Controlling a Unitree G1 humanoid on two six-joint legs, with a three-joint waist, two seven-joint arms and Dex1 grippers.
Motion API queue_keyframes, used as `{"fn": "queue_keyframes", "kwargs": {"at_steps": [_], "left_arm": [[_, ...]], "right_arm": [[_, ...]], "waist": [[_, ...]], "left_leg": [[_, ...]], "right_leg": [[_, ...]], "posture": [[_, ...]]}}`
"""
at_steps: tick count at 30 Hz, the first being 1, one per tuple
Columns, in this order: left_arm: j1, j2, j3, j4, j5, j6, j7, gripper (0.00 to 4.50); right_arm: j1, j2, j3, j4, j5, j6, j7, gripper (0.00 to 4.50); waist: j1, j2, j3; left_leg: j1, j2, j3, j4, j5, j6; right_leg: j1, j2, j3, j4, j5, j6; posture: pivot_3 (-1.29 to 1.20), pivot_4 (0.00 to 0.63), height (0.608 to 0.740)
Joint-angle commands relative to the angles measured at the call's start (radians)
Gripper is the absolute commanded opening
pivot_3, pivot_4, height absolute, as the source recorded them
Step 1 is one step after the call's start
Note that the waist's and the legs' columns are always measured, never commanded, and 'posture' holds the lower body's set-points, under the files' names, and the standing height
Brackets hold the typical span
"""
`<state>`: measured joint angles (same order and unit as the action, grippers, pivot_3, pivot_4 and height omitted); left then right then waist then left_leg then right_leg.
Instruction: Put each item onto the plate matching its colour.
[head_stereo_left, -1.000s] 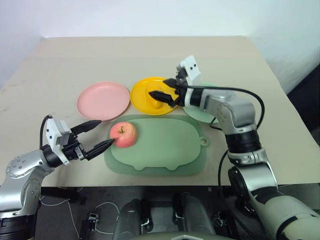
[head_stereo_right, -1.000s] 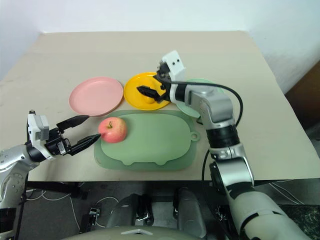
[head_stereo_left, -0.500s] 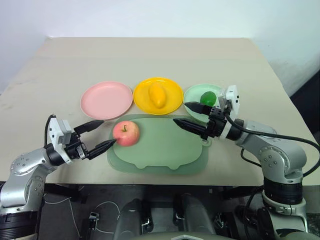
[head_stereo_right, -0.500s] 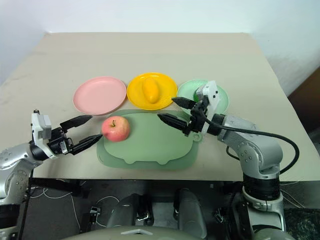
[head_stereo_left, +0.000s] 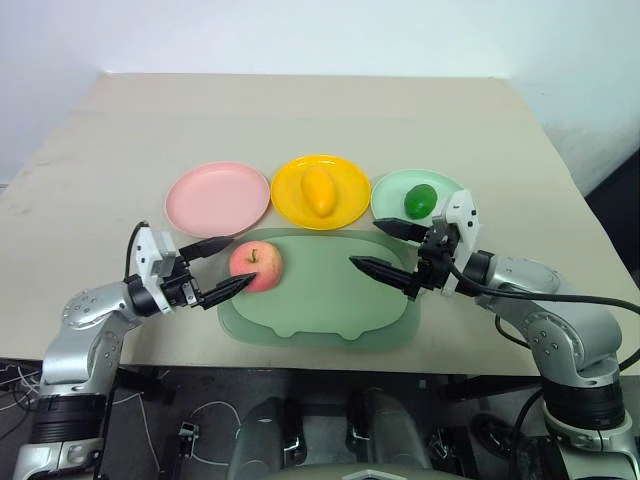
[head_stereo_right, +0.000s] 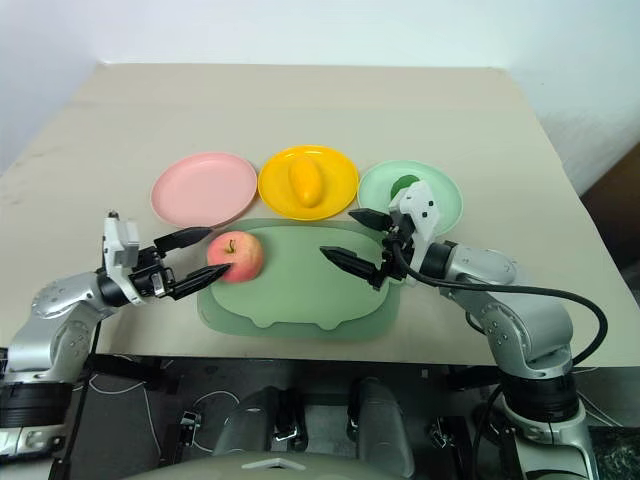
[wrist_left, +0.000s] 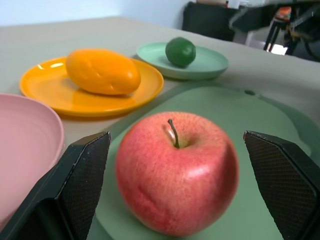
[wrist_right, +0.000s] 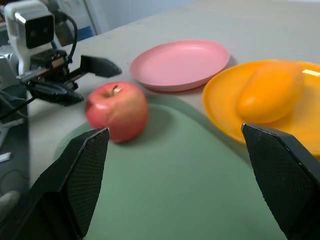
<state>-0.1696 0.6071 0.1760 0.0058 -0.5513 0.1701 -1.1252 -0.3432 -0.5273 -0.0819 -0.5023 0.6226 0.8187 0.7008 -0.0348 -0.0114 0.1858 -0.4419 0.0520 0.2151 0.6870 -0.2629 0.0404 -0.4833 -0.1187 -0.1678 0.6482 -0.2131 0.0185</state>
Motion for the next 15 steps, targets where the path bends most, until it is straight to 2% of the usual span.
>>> {"fn": "queue_keyframes", "kwargs": {"at_steps": [1, 13, 15], "left_arm": [[-0.032, -0.004, -0.032, 0.028, 0.028, -0.023, -0.021, 4.5], [-0.142, -0.033, -0.121, 0.158, 0.091, -0.054, -0.09, 4.5], [-0.147, -0.035, -0.121, 0.173, 0.092, -0.056, -0.097, 4.09]], "right_arm": [[-0.036, -0.014, -0.006, -0.01, 0.002, -0.009, -0.025, 4.48], [-0.028, -0.024, -0.004, 0.009, -0.042, -0.029, -0.072, 4.48], [-0.026, -0.024, -0.004, 0.014, -0.05, -0.035, -0.077, 4.5]], "waist": [[0.0, 0.0, 0.0], [0.023, 0.0, 0.0], [0.023, 0.0, 0.0]], "left_leg": [[0.0, 0.0, 0.0, 0.0, 0.0, 0.0], [0.0, 0.0, -0.002, 0.005, -0.001, 0.001], [0.0, 0.0, -0.003, 0.007, -0.002, 0.003]], "right_leg": [[0.0, 0.0, 0.0, 0.0, 0.0, 0.0], [0.003, 0.0, -0.002, 0.001, 0.0, 0.0], [0.004, 0.0, -0.002, 0.0, 0.0, 0.0]], "posture": [[0.0, 0.15, 0.696], [0.0, 0.15, 0.696], [0.0, 0.15, 0.696]]}}
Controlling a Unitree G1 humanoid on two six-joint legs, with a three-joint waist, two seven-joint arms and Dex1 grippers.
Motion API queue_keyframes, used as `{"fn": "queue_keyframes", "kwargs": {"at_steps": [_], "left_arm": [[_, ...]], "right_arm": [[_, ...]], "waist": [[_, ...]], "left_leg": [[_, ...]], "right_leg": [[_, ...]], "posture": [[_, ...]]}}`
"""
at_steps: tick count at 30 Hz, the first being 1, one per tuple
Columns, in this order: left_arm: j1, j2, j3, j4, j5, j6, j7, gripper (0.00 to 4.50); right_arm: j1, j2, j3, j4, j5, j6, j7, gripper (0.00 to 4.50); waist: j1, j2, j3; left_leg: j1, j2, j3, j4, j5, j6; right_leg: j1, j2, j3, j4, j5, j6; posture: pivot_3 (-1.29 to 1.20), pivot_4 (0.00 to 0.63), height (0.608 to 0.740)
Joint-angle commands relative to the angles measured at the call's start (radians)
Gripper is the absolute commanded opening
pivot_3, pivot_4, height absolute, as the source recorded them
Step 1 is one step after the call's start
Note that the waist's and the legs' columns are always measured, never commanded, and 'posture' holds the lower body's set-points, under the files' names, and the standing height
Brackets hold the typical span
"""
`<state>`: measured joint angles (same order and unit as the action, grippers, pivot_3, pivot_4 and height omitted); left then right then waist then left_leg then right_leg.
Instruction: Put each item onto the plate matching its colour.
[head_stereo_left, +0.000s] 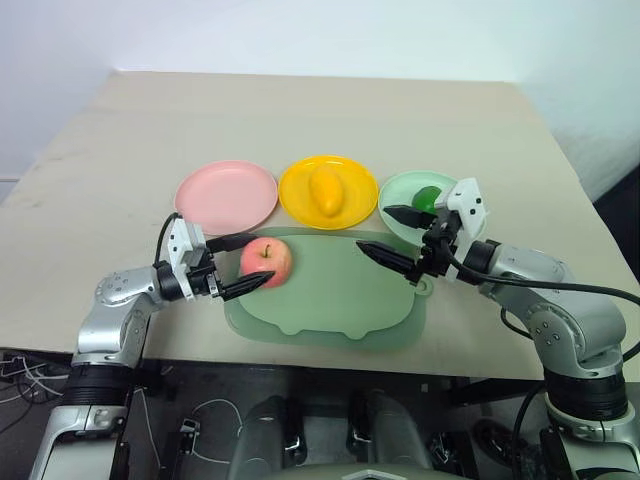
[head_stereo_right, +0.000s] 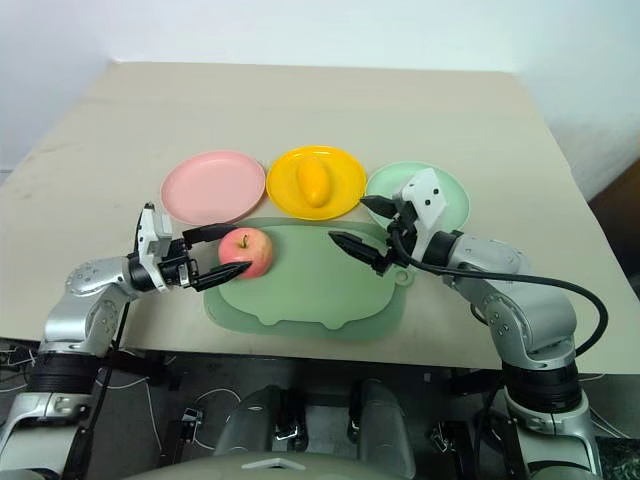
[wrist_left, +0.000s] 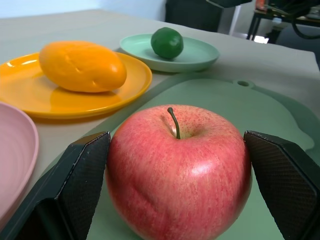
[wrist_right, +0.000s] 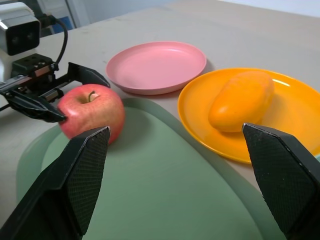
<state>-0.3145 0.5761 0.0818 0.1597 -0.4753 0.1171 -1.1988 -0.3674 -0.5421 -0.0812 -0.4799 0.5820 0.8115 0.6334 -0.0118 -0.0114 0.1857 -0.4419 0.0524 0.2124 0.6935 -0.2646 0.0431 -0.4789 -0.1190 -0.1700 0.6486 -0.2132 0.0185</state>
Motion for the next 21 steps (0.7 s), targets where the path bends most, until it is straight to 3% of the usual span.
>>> {"fn": "queue_keyframes", "kwargs": {"at_steps": [1, 3, 15, 21], "left_arm": [[-0.006, -0.004, -0.024, 0.025, 0.009, 0.005, -0.027, 3.93], [-0.01, -0.002, -0.02, 0.03, 0.001, 0.01, -0.044, 3.65], [-0.066, 0.009, 0.166, -0.026, -0.14, 0.125, 0.084, 3.59], [-0.235, -0.005, 0.182, 0.101, -0.015, 0.036, 0.287, 3.59]], "right_arm": [[0.0, -0.01, -0.003, -0.005, -0.014, -0.032, -0.011, 4.5], [0.003, -0.011, 0.0, 0.001, -0.023, -0.04, -0.011, 4.5], [0.016, -0.011, 0.01, 0.013, -0.037, -0.066, 0.002, 4.5], [0.008, 0.004, 0.032, 0.035, -0.046, -0.086, 0.0, 4.5]], "waist": [[0.0, 0.0, 0.0], [0.0, 0.0, 0.0], [-0.004, 0.0, 0.0], [0.002, 0.0, 0.0]], "left_leg": [[0.0, 0.0, 0.0, 0.001, -0.001, 0.001], [0.0, 0.0, 0.0, 0.002, -0.001, 0.002], [-0.001, 0.001, 0.0, 0.004, -0.002, 0.004], [-0.001, 0.0, -0.001, 0.005, -0.002, 0.004]], "right_leg": [[0.0, 0.0, 0.0, 0.0, 0.0, 0.0], [0.001, 0.0, 0.0, 0.0, 0.0, 0.0], [0.0, 0.0, 0.0, 0.001, 0.0, 0.0], [0.002, 0.0, 0.0, 0.0, 0.0, 0.0]], "posture": [[0.0, 0.15, 0.696], [0.0, 0.15, 0.696], [0.0, 0.15, 0.696], [0.0, 0.15, 0.696]]}}
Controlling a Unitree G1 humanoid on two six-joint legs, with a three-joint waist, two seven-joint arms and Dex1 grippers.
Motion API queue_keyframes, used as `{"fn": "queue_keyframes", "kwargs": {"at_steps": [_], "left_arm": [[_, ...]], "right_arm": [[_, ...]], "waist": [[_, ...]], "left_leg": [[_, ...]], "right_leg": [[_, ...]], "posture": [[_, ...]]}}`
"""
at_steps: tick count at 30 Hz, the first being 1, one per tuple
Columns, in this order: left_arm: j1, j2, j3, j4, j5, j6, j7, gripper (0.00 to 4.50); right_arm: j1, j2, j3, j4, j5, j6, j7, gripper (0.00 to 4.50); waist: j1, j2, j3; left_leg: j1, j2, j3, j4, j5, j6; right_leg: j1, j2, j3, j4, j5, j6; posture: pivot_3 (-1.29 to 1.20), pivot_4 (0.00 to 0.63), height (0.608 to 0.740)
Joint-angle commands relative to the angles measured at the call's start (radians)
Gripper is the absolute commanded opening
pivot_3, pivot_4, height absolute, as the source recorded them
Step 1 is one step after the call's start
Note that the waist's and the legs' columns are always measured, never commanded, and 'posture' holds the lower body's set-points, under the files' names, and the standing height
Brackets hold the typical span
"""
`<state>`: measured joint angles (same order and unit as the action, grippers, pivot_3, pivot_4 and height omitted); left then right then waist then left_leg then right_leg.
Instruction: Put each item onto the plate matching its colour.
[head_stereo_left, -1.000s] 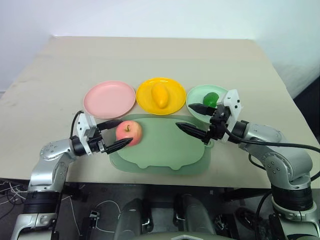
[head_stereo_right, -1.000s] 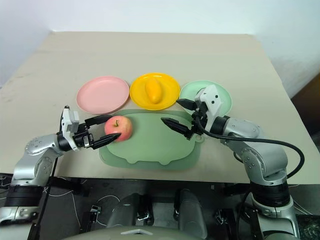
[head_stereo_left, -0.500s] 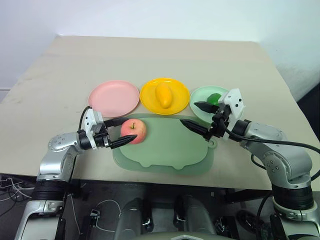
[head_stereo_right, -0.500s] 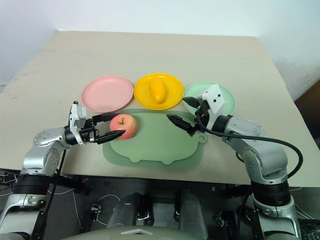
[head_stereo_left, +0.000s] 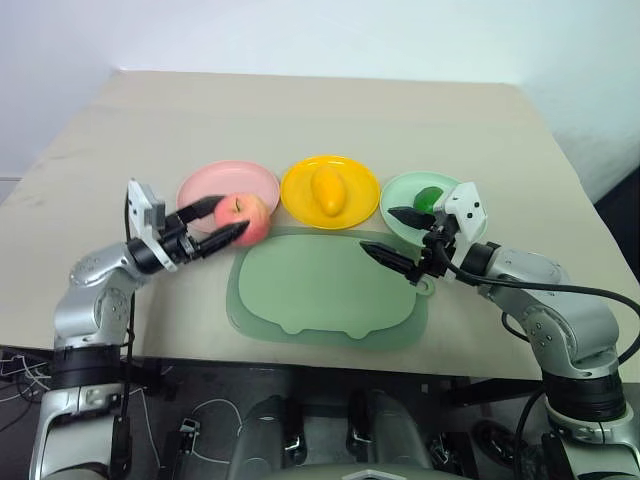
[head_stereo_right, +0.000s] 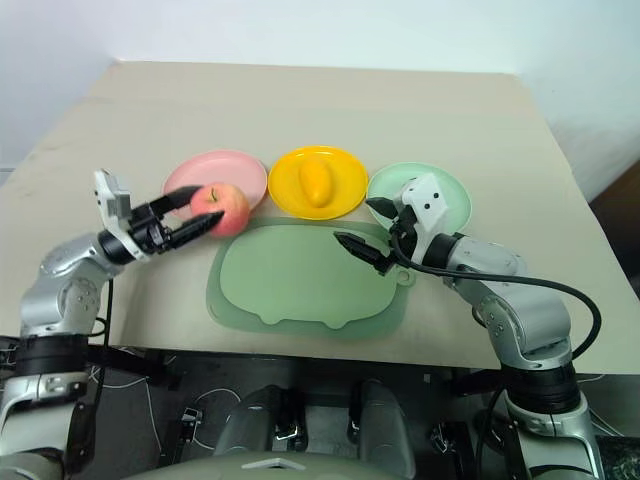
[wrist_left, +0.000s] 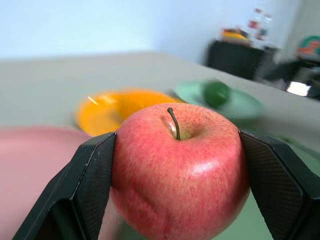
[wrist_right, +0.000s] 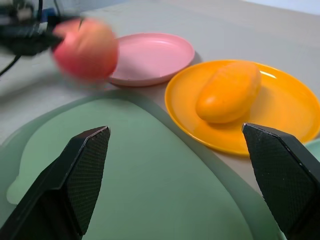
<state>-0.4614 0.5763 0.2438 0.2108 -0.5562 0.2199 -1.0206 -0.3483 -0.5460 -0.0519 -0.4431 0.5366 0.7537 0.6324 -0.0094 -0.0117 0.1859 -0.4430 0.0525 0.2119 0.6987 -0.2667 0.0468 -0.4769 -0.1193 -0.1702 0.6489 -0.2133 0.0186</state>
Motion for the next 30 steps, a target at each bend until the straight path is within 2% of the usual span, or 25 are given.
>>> {"fn": "queue_keyframes", "kwargs": {"at_steps": [1, 3, 7, 15, 19, 24, 26, 27, 30], "left_arm": [[-0.118, -0.01, 0.014, 0.079, 0.095, -0.088, 0.147, 3.59], [-0.183, -0.027, -0.009, 0.167, 0.18, -0.16, 0.233, 3.59], [-0.284, -0.059, -0.034, 0.339, 0.262, -0.223, 0.326, 3.59], [-0.375, -0.09, -0.057, 0.579, 0.351, -0.24, 0.452, 3.59], [-0.379, -0.092, -0.056, 0.6, 0.359, -0.233, 0.463, 3.59], [-0.353, -0.101, -0.036, 0.548, 0.285, -0.161, 0.361, 3.59], [-0.342, -0.102, -0.031, 0.521, 0.283, -0.158, 0.369, 4.31], [-0.334, -0.1, -0.029, 0.503, 0.28, -0.154, 0.368, 4.47], [-0.303, -0.091, -0.025, 0.44, 0.27, -0.129, 0.359, 4.47]], "right_arm": [[-0.013, 0.01, 0.006, 0.001, -0.002, -0.032, 0.001, 4.5], [-0.016, 0.012, 0.012, 0.012, -0.008, -0.04, 0.003, 4.5], [-0.024, 0.015, 0.02, 0.03, -0.016, -0.056, 0.002, 4.5], [-0.024, 0.021, 0.022, 0.035, -0.026, -0.071, -0.011, 4.5], [-0.019, 0.017, 0.02, 0.033, -0.028, -0.072, -0.015, 4.5], [-0.02, 0.016, 0.021, 0.032, -0.031, -0.073, -0.018, 4.5], [-0.021, 0.015, 0.021, 0.035, -0.033, -0.075, -0.018, 4.5], [-0.022, 0.015, 0.021, 0.036, -0.035, -0.075, -0.018, 4.5], [-0.021, 0.013, 0.018, 0.035, -0.036, -0.075, -0.016, 4.5]], "waist": [[0.0, 0.0, 0.0], [-0.001, 0.0, 0.0], [-0.003, 0.0, 0.0], [-0.006, -0.001, 0.0], [-0.005, -0.001, 0.0], [-0.004, -0.001, 0.0], [-0.005, -0.001, 0.0], [-0.006, -0.001, 0.0], [-0.006, -0.001, 0.0]], "left_leg": [[0.0, 0.0, 0.0, 0.0, 0.0, 0.0], [0.0, 0.0, 0.0, 0.0, 0.0, 0.0], [0.0, 0.0, 0.0, 0.0, 0.0, 0.001], [0.0, 0.0, 0.0, 0.0, 0.001, 0.003], [0.0, 0.0, 0.0, 0.0, 0.001, 0.003], [0.0, 0.0, 0.0, 0.0, 0.0, 0.001], [0.0, 0.0, 0.0, 0.0, 0.0, 0.001], [0.0, 0.0, 0.0, 0.0, 0.0, 0.001], [0.0, 0.0, 0.0, 0.0, 0.0, 0.002]], "right_leg": [[0.0, 0.0, 0.0, 0.0, 0.0, 0.0], [0.001, 0.0, 0.0, 0.0, 0.0, 0.0], [0.0, 0.001, 0.0, 0.0, 0.001, 0.002], [0.0, 0.001, 0.0, 0.001, 0.001, 0.002], [0.0, 0.001, 0.0, 0.001, 0.001, 0.002], [0.0, 0.001, 0.0, 0.001, 0.001, 0.002], [0.0, 0.001, 0.0, 0.001, 0.001, 0.002], [0.0, 0.001, 0.0, 0.001, 0.001, 0.002], [0.0, 0.001, 0.0, 0.001, 0.001, 0.002]], "posture": [[0.0, 0.15, 0.696], [0.0, 0.15, 0.696], [0.0, 0.15, 0.696], [0.0, 0.15, 0.696], [0.0, 0.15, 0.696], [0.0, 0.15, 0.696], [0.0, 0.15, 0.696], [0.0, 0.15, 0.696], [0.0, 0.15, 0.696]]}}
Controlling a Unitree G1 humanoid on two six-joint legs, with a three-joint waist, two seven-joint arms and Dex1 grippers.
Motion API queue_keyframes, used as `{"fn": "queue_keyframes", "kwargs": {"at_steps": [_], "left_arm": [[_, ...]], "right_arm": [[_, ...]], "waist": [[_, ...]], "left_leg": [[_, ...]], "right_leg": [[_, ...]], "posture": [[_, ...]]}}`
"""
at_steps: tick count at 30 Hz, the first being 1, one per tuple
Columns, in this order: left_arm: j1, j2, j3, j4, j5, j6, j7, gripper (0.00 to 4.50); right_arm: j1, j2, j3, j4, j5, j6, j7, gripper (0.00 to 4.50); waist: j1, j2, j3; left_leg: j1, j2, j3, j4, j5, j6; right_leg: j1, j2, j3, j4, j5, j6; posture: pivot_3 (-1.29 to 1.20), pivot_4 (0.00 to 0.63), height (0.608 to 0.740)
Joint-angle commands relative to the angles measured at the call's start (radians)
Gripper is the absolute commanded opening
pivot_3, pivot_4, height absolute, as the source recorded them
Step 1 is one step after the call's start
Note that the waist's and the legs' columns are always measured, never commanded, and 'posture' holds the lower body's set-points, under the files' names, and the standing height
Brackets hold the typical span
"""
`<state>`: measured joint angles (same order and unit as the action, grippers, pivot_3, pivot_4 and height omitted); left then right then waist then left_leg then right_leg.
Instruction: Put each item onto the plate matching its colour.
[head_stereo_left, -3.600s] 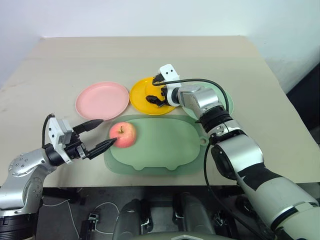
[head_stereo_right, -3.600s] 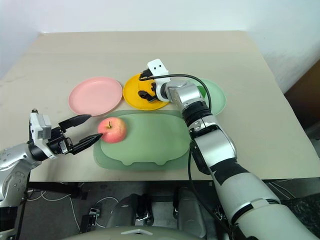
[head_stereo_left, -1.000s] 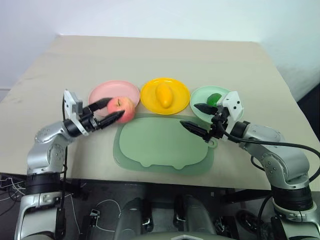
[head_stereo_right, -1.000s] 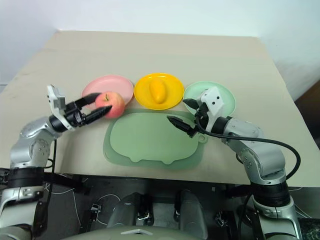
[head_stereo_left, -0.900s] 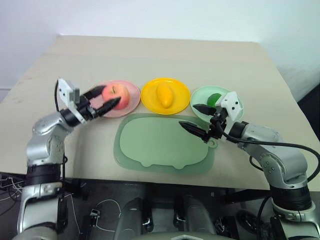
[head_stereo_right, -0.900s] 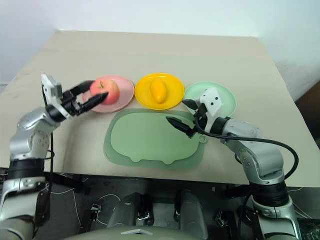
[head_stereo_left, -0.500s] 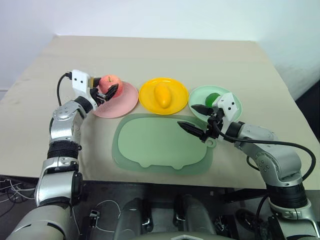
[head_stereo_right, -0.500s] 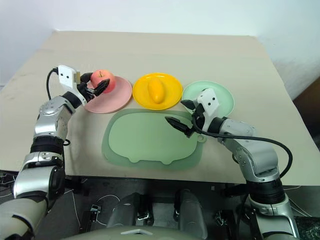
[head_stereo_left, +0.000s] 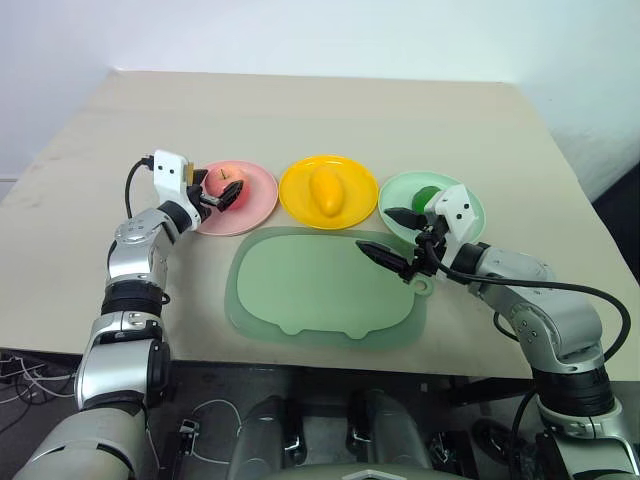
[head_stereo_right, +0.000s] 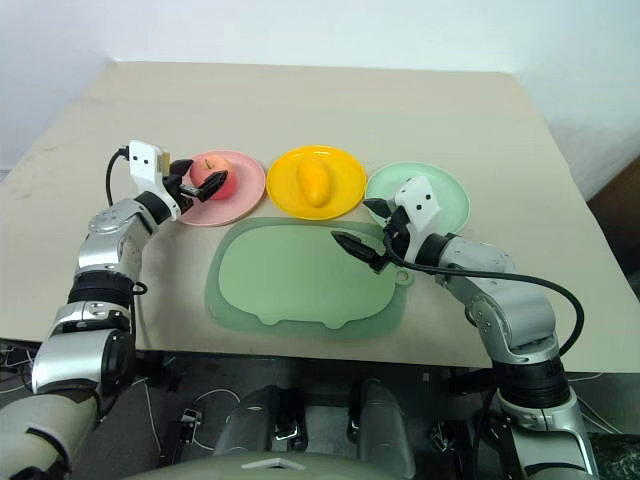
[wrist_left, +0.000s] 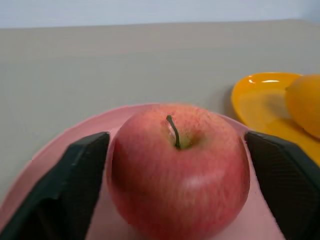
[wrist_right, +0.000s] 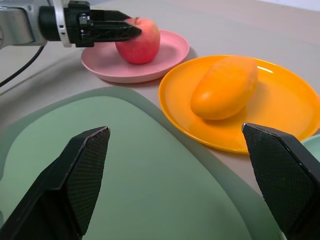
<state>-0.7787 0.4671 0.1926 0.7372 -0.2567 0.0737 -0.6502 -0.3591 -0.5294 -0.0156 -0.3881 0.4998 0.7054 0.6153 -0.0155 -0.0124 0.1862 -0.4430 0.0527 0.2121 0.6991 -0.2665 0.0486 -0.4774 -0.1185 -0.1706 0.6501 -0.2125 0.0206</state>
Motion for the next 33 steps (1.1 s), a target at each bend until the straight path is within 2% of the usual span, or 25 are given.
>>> {"fn": "queue_keyframes", "kwargs": {"at_steps": [1, 4, 10, 14, 18, 21, 29, 33], "left_arm": [[0.03, 0.023, 0.03, -0.119, -0.038, 0.032, -0.015, 4.47], [0.075, 0.041, 0.016, -0.193, -0.012, 0.037, 0.001, 4.47], [0.156, 0.054, 0.035, -0.373, -0.049, 0.058, -0.012, 4.47], [0.232, 0.076, 0.063, -0.525, -0.14, 0.12, -0.084, 4.47], [0.397, 0.161, 0.063, -0.711, -0.216, 0.185, -0.215, 4.47], [0.446, 0.155, 0.085, -0.776, -0.28, 0.202, -0.233, 4.47], [0.514, 0.149, 0.104, -0.788, -0.337, 0.181, -0.298, 4.47], [0.532, 0.151, 0.092, -0.797, -0.347, 0.199, -0.311, 4.47]], "right_arm": [[-0.009, -0.003, -0.02, -0.021, 0.002, -0.026, 0.003, 4.5], [-0.009, -0.004, -0.021, -0.021, 0.004, -0.024, 0.007, 4.5], [-0.003, -0.01, -0.034, -0.032, 0.017, -0.017, 0.013, 4.5], [0.005, -0.017, -0.057, -0.051, 0.035, -0.01, 0.015, 4.5], [0.044, -0.016, -0.118, -0.102, 0.094, -0.001, 0.01, 4.5], [0.087, -0.008, -0.149, -0.136, 0.123, -0.008, 0.005, 4.5], [0.17, -0.015, -0.137, -0.173, 0.133, -0.021, 0.009, 4.5], [0.236, -0.037, -0.179, -0.175, 0.14, -0.052, 0.045, 4.5]], "waist": [[-0.001, 0.0, 0.0], [-0.002, 0.0, 0.0], [0.002, 0.0, 0.0], [0.001, 0.0, 0.0], [-0.003, 0.0, 0.0], [0.003, 0.0, 0.0], [0.004, 0.0, 0.0], [0.004, 0.0, 0.0]], "left_leg": [[0.0, 0.0, 0.0, 0.0, 0.0, 0.0], [0.0, 0.0, 0.0, 0.0, 0.0, 0.0], [0.0, 0.0, 0.0, 0.0, 0.0, -0.001], [0.0, 0.0, 0.0, 0.0, 0.0, -0.001], [0.0, 0.0, 0.0, -0.001, -0.001, -0.001], [0.001, 0.0, 0.0, -0.001, 0.0, -0.002], [0.0, -0.001, 0.0, 0.0, -0.001, -0.001], [0.0, 0.0, 0.0, -0.001, -0.001, -0.001]], "right_leg": [[0.0, 0.0, 0.0, 0.0, 0.0, 0.0], [0.0, 0.0, 0.0, 0.0, 0.0, 0.0], [0.0, 0.0, 0.0, 0.0, 0.0, 0.0], [0.0, 0.0, 0.0, 0.0, 0.0, 0.0], [0.0, 0.0, 0.0, 0.0, 0.0, 0.0], [0.0, 0.0, 0.0, 0.001, 0.0, 0.0], [0.001, -0.001, 0.001, -0.002, -0.002, -0.003], [0.0, -0.001, 0.0, -0.002, -0.001, -0.001]], "posture": [[0.0, 0.15, 0.696], [0.0, 0.15, 0.696], [0.0, 0.15, 0.696], [0.0, 0.15, 0.696], [0.0, 0.15, 0.696], [0.0, 0.15, 0.696], [0.0, 0.15, 0.696], [0.0, 0.15, 0.696]]}}
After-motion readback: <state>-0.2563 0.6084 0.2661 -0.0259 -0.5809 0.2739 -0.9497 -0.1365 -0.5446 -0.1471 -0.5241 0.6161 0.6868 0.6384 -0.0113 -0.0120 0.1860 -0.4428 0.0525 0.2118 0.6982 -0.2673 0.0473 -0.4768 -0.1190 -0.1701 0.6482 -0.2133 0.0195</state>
